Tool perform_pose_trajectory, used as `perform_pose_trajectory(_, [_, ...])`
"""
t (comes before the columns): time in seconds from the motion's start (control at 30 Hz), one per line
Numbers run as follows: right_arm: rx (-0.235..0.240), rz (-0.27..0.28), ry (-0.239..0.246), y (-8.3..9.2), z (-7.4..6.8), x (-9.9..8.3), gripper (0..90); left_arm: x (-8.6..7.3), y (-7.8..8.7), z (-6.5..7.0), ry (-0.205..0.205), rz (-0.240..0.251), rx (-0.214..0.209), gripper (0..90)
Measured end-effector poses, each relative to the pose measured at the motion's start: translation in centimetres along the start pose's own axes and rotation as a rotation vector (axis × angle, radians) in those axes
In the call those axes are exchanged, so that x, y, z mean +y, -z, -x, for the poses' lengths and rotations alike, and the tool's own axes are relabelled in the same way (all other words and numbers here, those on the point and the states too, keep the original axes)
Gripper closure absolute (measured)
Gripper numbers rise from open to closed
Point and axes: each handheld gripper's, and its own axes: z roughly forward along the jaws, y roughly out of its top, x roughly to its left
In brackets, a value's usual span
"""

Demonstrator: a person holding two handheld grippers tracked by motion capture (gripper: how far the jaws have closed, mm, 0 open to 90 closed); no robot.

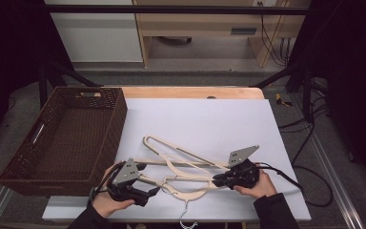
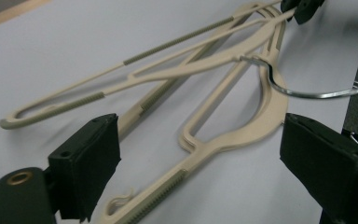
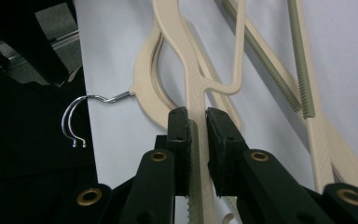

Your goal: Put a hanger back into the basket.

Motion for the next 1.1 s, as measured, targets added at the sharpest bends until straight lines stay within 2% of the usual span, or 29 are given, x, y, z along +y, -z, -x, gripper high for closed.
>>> perform_pose_trajectory(0.07, [0.001, 0.01, -0.003, 0.0, 0.0, 0.0, 79.9, -0.2, -1.3, 0.8, -0.004, -0.012, 0.002, 15.9])
perform_pose_trajectory(0.13, [0.003, 0.011, -0.014, 0.1, 0.0, 0.0, 79.9, -0.2, -1.6, 1.0, -0.003, -0.007, 0.001, 19.4])
perform_pose_trajectory(0.2, [0.003, 0.013, -0.013, 0.0, 0.0, 0.0, 79.9, 0.1, -2.2, 1.7, -0.003, 0.024, 0.008, 23.0])
perform_pose_trajectory(0.27, [0.006, 0.018, -0.008, 0.0, 0.1, 0.0, 79.9, 0.3, -2.6, 1.8, 0.015, 0.054, 0.011, 28.3])
perform_pose_trajectory(0.33, [0.005, 0.019, -0.009, -0.1, 0.1, 0.0, 79.9, 0.4, -2.7, 1.9, 0.015, 0.066, 0.014, 33.9])
perform_pose_trajectory(0.4, [0.0, 0.019, -0.009, 0.0, 0.0, 0.0, 79.9, 0.6, -3.2, 2.1, 0.031, 0.104, 0.015, 40.0])
perform_pose_trajectory(0.47, [0.0, 0.021, -0.01, 0.0, 0.0, 0.0, 79.9, 0.7, -3.2, 2.2, 0.029, 0.11, 0.018, 46.0])
perform_pose_trajectory(0.6, [0.001, 0.025, -0.013, 0.0, 0.0, 0.0, 79.9, 1.0, -3.8, 2.4, 0.047, 0.151, 0.021, 57.7])
perform_pose_trajectory(0.7, [-0.001, 0.027, -0.012, 0.0, 0.0, 0.0, 79.9, 1.0, -4.0, 2.7, 0.043, 0.161, 0.022, 65.4])
perform_pose_trajectory(0.93, [0.002, 0.027, -0.013, -0.1, 0.0, 0.0, 79.9, 1.2, -4.1, 3.3, 0.032, 0.175, 0.03, 74.3])
perform_pose_trajectory(1.0, [0.001, 0.029, -0.014, -0.1, 0.0, 0.0, 79.9, 1.3, -4.1, 3.5, 0.029, 0.174, 0.047, 80.4])
perform_pose_trajectory(1.1, [0.002, 0.028, -0.016, -0.1, 0.0, 0.0, 79.9, 1.4, -4.0, 3.7, 0.031, 0.175, 0.064, 81.4])
